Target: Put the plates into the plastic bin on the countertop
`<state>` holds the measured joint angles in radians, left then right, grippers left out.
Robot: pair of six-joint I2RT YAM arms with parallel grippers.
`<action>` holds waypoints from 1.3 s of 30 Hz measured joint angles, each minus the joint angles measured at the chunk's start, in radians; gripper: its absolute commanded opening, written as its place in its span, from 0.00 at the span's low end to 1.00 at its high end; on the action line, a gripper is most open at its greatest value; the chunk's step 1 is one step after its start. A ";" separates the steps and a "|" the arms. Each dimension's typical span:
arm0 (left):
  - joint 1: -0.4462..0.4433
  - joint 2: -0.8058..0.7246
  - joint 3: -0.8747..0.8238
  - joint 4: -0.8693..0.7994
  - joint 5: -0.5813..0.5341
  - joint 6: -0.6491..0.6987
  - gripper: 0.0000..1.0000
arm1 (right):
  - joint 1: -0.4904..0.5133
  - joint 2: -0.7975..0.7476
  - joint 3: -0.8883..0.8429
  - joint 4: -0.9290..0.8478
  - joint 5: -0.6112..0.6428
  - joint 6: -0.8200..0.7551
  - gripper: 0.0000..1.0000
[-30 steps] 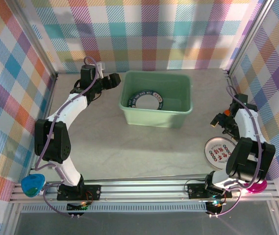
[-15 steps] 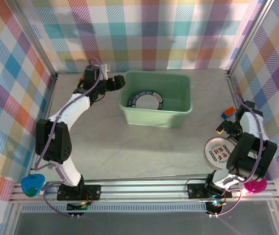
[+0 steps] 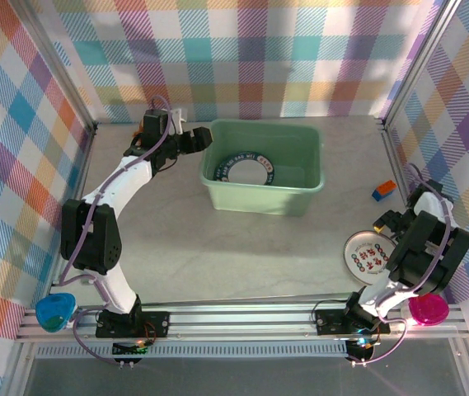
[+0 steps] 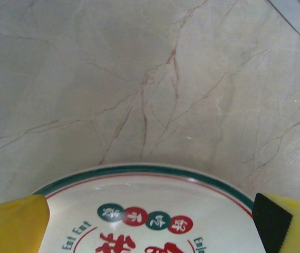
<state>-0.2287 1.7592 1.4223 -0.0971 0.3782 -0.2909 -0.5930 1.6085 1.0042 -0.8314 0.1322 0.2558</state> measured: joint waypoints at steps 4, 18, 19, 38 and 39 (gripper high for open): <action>0.000 0.005 0.002 -0.006 0.006 0.008 0.80 | -0.026 0.040 0.000 0.018 -0.027 -0.011 0.99; 0.000 0.039 0.013 -0.010 0.007 0.027 0.80 | -0.031 0.042 -0.013 0.056 -0.123 -0.026 0.99; 0.000 0.040 0.015 -0.010 0.008 0.027 0.80 | -0.031 0.039 -0.019 0.064 -0.135 -0.025 0.99; 0.000 0.045 0.014 -0.008 0.014 0.026 0.80 | -0.014 -0.063 -0.113 0.134 -0.288 0.023 1.00; 0.000 0.045 0.013 -0.007 0.014 0.026 0.80 | -0.014 -0.070 -0.116 0.130 -0.282 0.019 1.00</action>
<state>-0.2287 1.8046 1.4357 -0.1043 0.3927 -0.2646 -0.6075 1.5387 0.8886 -0.7010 -0.1501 0.2752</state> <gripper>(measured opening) 0.798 0.996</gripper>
